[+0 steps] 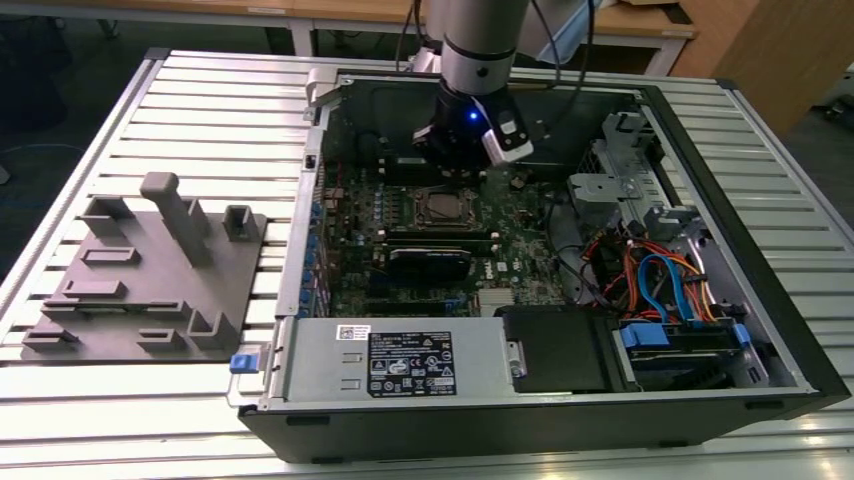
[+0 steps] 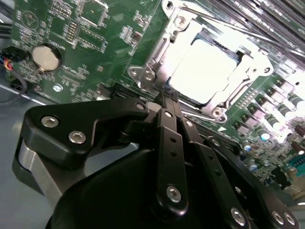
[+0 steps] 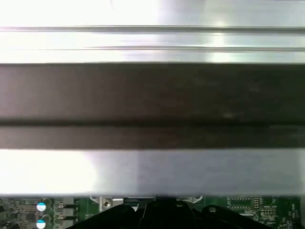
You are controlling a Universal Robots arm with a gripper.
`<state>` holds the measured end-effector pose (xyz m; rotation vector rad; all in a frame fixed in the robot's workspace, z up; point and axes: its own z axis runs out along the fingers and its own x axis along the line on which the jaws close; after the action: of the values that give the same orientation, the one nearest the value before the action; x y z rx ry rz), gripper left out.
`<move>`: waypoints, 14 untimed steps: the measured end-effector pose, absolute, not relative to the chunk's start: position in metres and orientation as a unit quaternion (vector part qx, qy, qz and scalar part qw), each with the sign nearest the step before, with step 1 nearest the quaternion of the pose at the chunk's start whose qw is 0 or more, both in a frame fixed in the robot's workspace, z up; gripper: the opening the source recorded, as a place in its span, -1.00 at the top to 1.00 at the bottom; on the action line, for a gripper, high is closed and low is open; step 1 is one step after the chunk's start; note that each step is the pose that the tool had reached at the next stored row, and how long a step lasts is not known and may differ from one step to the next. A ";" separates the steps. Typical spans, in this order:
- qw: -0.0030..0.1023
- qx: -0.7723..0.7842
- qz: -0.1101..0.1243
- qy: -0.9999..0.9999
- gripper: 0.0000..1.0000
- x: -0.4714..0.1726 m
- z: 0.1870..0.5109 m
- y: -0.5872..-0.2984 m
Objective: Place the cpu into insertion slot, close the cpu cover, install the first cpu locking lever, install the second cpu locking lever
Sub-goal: 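Install the first cpu locking lever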
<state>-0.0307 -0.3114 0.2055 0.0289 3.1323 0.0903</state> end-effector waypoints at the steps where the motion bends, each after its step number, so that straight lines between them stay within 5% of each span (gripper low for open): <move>1: 0.005 0.009 0.029 1.000 0.80 -0.033 0.205 -0.311; 14: 0.008 0.005 0.031 0.999 0.80 -0.047 0.206 -0.311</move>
<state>-0.0468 -0.3106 0.2059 0.0148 3.1232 0.0962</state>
